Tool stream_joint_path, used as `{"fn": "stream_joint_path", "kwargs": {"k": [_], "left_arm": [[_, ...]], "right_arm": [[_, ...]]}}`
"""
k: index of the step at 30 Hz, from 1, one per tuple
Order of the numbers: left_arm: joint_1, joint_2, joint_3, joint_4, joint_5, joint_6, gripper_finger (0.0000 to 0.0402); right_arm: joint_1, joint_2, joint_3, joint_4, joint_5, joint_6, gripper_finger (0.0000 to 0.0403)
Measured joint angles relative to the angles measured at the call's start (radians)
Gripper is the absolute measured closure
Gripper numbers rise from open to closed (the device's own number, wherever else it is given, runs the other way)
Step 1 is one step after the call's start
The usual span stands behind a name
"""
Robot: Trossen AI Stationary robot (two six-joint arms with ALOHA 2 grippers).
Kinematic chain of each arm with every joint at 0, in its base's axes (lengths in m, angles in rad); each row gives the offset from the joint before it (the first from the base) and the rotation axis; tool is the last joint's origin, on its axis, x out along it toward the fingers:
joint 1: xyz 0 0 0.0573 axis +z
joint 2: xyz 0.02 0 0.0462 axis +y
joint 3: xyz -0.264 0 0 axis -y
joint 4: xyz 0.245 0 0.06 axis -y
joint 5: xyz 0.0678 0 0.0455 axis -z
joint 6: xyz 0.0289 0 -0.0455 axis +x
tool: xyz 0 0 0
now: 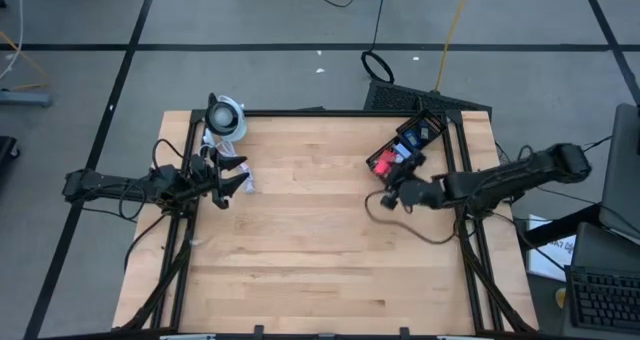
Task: Pick & Place Office items
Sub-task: Put the small pink charger adapter into the bottom black bin, then return to Home Position
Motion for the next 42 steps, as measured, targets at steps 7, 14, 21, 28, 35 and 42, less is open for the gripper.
{"fn": "stream_joint_path", "kwargs": {"k": [7,14,21,28,35,42], "left_arm": [[0.000,0.000,0.000,0.000,0.000,0.000,0.0135],[0.000,0.000,0.000,0.000,0.000,0.000,0.0135],[0.000,0.000,0.000,0.000,0.000,0.000,0.0135],[0.000,0.000,0.000,0.000,0.000,0.000,0.0135],[0.000,0.000,0.000,0.000,0.000,0.000,0.0135],[0.000,0.000,0.000,0.000,0.000,0.000,0.0135]], "right_arm": [[-0.150,-0.147,-0.215,-0.003,-0.016,0.120,0.0243],[-0.229,-0.174,-0.363,0.190,-0.142,0.121,0.0243],[-0.262,-0.174,-0.421,0.300,-0.162,0.103,0.0243],[-0.261,-0.186,-0.424,0.417,-0.168,0.016,0.0121],[-0.255,-0.250,-0.424,0.428,-0.188,0.063,0.0027],[-0.221,-0.445,-0.421,0.466,-0.505,0.036,0.0007]]}}
